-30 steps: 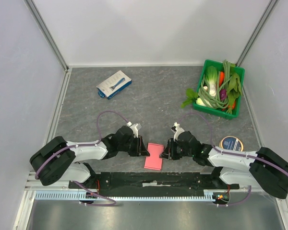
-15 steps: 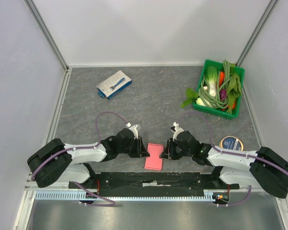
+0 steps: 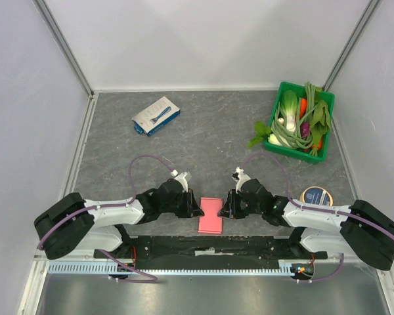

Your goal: Fold the paper box

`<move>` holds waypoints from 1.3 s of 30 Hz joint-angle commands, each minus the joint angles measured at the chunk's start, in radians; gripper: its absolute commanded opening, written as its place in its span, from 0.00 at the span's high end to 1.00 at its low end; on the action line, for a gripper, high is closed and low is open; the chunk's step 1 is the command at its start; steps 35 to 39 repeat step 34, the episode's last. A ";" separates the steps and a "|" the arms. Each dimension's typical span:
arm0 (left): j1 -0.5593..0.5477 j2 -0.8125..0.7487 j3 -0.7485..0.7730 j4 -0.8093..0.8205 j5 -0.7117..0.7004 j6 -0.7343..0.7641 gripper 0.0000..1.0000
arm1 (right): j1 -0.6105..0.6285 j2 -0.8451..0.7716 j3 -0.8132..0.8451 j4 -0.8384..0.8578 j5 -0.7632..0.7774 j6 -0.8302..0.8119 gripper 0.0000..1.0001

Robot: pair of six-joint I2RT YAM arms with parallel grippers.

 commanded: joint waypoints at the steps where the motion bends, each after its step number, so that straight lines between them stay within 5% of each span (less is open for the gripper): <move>1: -0.032 -0.007 -0.006 -0.004 0.029 -0.035 0.79 | 0.014 0.009 0.017 -0.028 0.039 -0.030 0.69; 4: -0.030 -0.033 -0.017 -0.030 0.007 -0.030 0.75 | 0.014 0.005 0.025 -0.033 0.042 -0.032 0.66; 13: -0.029 -0.191 0.055 -0.257 -0.140 0.066 0.38 | 0.011 0.026 0.091 -0.076 0.049 -0.078 0.50; 18: -0.023 -0.298 0.140 -0.437 -0.253 0.134 0.34 | -0.015 -0.043 0.166 -0.219 0.083 -0.166 0.35; 26: 0.058 -0.578 0.438 -0.746 -0.387 0.373 0.31 | -0.051 -0.314 0.508 -0.790 0.558 -0.406 0.18; 31: 0.060 -0.642 0.687 -0.778 -0.451 0.559 0.31 | -0.051 -0.538 0.695 -0.831 0.648 -0.561 0.02; 39: 0.062 -0.659 0.807 -0.792 -0.454 0.652 0.31 | -0.051 -0.651 0.805 -0.809 0.724 -0.657 0.02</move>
